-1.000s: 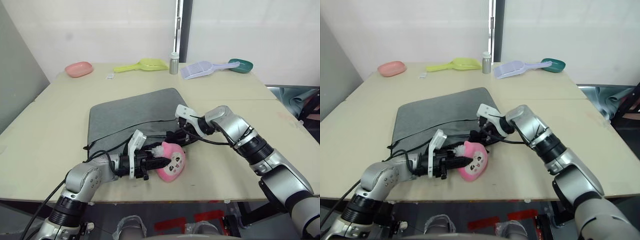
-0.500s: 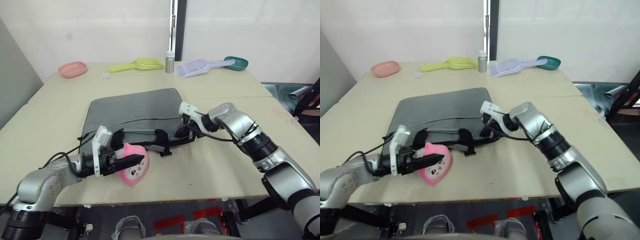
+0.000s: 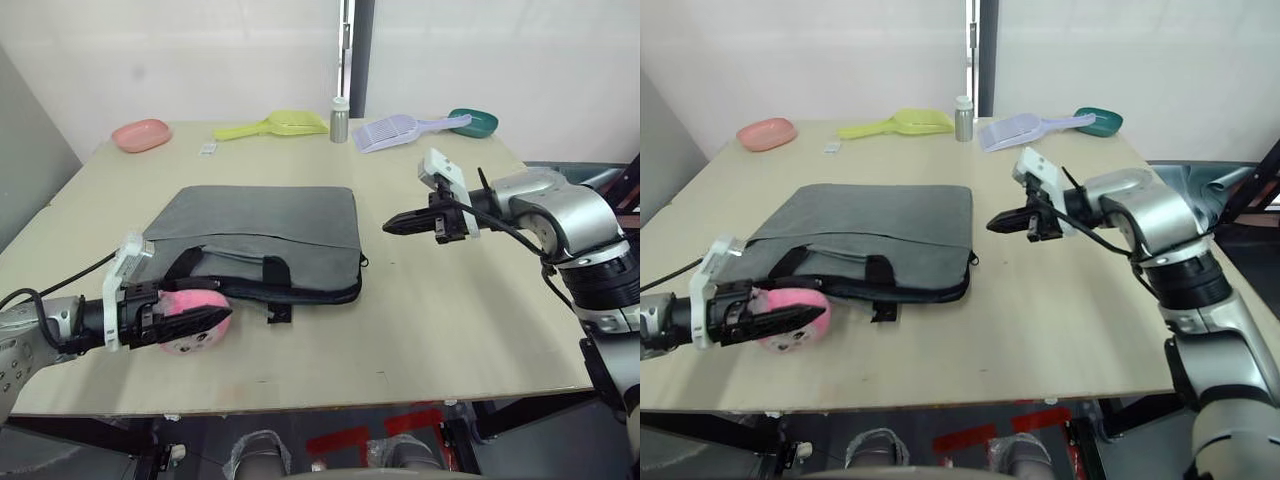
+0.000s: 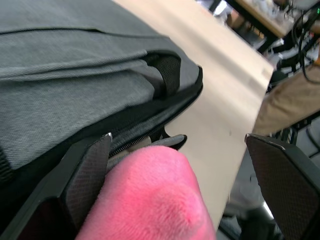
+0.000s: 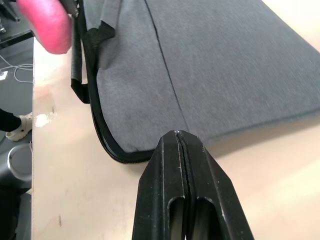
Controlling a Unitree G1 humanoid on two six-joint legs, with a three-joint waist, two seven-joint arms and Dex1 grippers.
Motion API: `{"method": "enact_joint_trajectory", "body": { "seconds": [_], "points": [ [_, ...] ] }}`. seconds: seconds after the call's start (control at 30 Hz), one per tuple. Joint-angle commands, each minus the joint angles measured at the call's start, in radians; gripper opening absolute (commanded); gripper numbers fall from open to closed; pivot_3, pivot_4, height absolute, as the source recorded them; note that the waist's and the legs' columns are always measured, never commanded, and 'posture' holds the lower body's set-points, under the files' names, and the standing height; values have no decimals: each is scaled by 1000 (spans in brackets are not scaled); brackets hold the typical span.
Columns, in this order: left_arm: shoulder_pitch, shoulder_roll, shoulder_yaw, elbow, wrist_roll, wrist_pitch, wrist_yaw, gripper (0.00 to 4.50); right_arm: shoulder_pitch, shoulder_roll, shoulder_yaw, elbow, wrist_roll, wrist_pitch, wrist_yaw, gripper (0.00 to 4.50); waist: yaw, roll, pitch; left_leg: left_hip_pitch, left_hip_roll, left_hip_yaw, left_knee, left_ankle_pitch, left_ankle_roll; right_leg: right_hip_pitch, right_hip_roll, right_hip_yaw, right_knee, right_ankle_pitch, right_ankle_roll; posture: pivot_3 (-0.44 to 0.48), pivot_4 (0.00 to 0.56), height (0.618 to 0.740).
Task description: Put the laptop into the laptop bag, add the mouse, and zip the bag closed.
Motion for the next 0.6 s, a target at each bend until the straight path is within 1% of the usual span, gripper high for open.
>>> {"method": "enact_joint_trajectory", "body": {
  "seconds": [0.03,0.13,0.2,0.3,0.37,0.43,0.47,0.5,0.6],
  "points": [
    [10,35,-32,-2,68,-55,-29,4483,-6,-12,-36,-40,28,-1,-22,0,1,0,0,0,0,0,0,0,0,0,0,0,1,0,0,0,150,740],
    [-11,29,-106,68,139,-54,7,4483,-2,-12,-29,-47,34,-8,-42,0,2,0,0,1,0,0,1,0,0,0,0,1,2,0,0,0,150,740],
    [-13,25,-148,84,160,-35,19,4483,2,-12,-23,-50,36,-13,-51,0,2,0,0,1,0,0,2,0,0,0,0,1,3,0,0,0,150,740],
    [24,46,-198,76,213,-63,-3,4483,7,-13,-17,-56,41,-20,-55,0,1,0,0,2,0,1,2,0,0,0,0,1,3,0,0,0,150,740],
    [34,70,-207,96,257,-85,-3,4483,9,-15,-11,-58,41,-27,-55,0,2,0,0,2,0,1,2,0,0,0,0,1,3,0,0,0,150,740],
    [32,86,-197,122,281,-98,-1,4483,9,-15,-8,-56,41,-32,-56,0,3,0,0,2,0,1,2,0,0,0,0,1,4,0,0,0,150,740],
    [28,90,-176,130,270,-89,-5,4483,8,-14,-8,-55,41,-35,-57,0,4,0,0,2,0,1,2,0,0,0,0,1,4,0,0,0,150,740],
    [24,90,-151,134,250,-79,-12,4483,8,-12,-7,-53,40,-38,-59,0,4,0,0,2,0,1,3,0,0,0,0,2,4,0,0,0,150,740],
    [15,80,-28,131,138,5,-26,4483,6,-9,-3,-47,36,-47,-63,0,3,0,0,2,0,1,4,0,0,0,0,2,6,0,0,0,150,740]
  ]
}}
